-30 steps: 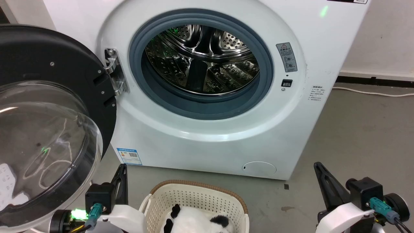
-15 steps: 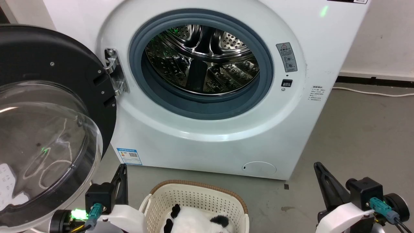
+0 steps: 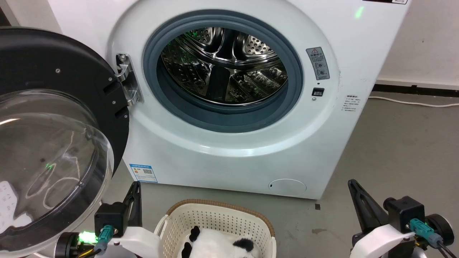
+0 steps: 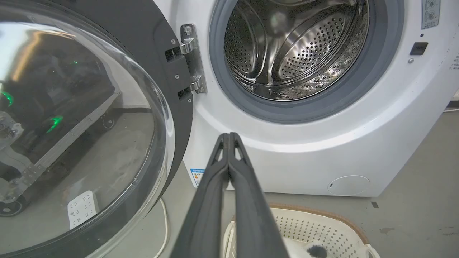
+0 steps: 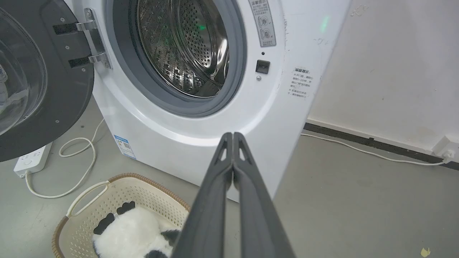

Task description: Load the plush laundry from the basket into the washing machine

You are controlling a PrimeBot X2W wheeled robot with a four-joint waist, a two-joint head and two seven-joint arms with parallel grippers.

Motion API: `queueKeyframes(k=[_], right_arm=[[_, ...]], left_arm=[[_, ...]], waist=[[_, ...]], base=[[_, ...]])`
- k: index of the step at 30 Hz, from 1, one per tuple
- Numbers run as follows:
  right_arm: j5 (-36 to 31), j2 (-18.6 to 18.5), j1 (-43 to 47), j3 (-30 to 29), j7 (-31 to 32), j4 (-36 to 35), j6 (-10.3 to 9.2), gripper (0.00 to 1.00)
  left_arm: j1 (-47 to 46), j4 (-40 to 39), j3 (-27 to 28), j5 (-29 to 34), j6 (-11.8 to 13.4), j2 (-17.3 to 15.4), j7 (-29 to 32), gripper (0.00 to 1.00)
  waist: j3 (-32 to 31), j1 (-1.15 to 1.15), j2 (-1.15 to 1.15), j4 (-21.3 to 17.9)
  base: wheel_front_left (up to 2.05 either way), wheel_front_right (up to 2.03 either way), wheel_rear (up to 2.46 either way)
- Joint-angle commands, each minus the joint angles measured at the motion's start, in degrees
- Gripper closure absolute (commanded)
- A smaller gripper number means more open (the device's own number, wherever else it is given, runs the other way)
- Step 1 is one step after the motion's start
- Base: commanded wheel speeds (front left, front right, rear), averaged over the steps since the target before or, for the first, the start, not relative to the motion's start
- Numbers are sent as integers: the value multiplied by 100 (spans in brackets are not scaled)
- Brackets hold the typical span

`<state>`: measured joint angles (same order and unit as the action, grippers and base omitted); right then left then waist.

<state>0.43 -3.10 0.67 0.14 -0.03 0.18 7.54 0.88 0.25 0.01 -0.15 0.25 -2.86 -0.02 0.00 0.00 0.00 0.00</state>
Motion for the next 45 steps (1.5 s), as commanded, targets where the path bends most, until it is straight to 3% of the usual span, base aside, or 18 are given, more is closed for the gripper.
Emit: queueKeyframes(k=[1, 45], right_arm=[[-43, 23, -67, -14, 3, -18, -5, 100], [-43, 23, -67, -14, 3, -18, -5, 100]], left_arm=[[-88, -25, -1, 15, -25, -1, 2, 100], [-88, -25, -1, 15, -25, -1, 2, 100]], waist=[[0, 0, 0, 0], [0, 0, 0, 0]], base=[[0, 0, 0], [0, 0, 0]])
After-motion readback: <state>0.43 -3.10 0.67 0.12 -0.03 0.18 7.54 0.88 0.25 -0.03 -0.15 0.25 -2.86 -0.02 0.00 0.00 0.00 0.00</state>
